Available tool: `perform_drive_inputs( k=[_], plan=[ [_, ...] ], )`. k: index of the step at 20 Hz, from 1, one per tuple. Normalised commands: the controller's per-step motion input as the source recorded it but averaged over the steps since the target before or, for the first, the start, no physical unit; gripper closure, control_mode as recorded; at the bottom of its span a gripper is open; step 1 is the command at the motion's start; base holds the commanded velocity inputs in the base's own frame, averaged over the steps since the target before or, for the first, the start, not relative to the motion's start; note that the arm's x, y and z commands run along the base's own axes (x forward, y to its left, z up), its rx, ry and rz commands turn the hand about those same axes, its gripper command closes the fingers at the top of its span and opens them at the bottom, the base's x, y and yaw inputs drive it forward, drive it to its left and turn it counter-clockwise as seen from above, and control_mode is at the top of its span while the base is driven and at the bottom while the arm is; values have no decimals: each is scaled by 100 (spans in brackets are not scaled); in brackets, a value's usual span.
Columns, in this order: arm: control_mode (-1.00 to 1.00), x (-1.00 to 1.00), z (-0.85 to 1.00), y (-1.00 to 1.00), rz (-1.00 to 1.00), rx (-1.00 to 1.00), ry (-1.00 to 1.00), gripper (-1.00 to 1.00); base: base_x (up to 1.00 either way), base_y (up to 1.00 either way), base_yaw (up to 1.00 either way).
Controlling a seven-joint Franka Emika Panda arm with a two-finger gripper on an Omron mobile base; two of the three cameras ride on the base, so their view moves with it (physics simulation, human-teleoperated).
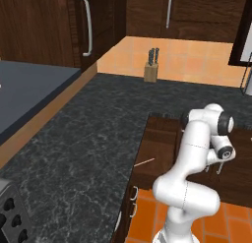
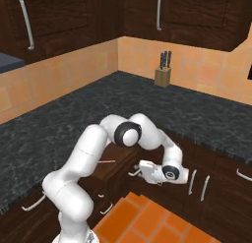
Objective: Take a straw from the drawer in front and place it inside the glass cup on the dining counter.
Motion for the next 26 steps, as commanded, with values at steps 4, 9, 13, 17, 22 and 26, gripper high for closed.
perform_drive_inputs(
  k=[4, 9, 13, 17, 22, 26],
  plan=[
    [-100, -30, 97, -7, 0, -32, -2, -100, 0, 0, 0],
    [-100, -10, 79, 5, -1, -37, -2, -100, 0, 0, 0],
    [-100, -17, 44, -20, -5, -18, 0, -100, 0, 0, 0],
    [-100, 4, 76, 2, 0, -27, 0, -100, 0, 0, 0],
    [-100, 24, 77, 1, 0, -25, 1, -100, 0, 0, 0],
    [-100, 69, 23, 19, 3, -19, 19, -100, 0, 0, 0]
  ],
)
